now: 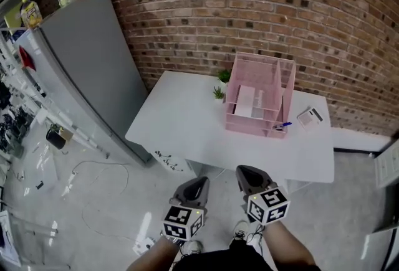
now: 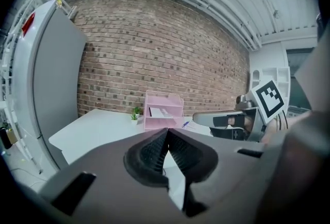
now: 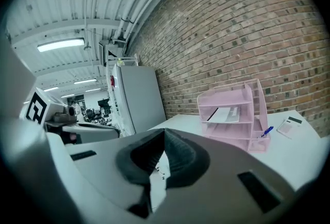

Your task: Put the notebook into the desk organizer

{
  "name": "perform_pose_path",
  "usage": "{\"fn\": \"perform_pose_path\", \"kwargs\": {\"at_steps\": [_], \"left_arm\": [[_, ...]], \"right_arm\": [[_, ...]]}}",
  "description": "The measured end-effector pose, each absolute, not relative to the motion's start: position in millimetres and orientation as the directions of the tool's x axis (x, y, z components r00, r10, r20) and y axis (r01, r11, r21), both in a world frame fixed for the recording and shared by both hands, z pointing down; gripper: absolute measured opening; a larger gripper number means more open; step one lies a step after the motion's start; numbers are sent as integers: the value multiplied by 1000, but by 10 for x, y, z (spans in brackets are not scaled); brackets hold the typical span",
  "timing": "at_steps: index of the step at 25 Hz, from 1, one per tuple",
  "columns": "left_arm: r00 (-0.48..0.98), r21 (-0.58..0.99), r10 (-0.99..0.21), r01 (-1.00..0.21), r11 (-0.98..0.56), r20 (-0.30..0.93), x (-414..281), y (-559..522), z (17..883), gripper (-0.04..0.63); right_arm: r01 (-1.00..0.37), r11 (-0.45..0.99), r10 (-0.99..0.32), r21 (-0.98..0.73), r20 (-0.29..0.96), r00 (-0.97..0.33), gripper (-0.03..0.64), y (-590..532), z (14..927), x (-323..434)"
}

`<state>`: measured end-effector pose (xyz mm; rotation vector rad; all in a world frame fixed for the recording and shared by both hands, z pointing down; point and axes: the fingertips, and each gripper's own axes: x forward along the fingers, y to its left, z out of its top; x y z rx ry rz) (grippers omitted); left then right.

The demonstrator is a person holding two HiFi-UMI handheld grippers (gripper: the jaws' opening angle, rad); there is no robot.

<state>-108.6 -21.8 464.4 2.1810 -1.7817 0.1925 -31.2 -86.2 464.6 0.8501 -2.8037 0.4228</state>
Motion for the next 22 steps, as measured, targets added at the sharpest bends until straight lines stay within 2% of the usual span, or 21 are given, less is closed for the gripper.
{"fn": "perform_pose_path", "kwargs": {"at_steps": [9,22], "left_arm": [[363,193,-886,-929,-317,288,-1494,494,4689,6],[547,242,-792,-835,-494,273,-717,965,4728,6]], "right_arm": [[-678,716,-630,-165,267,-730,3,103,4615,-598],[-826,551,-774,-122,294,-560,3,797,4524,281]]}}
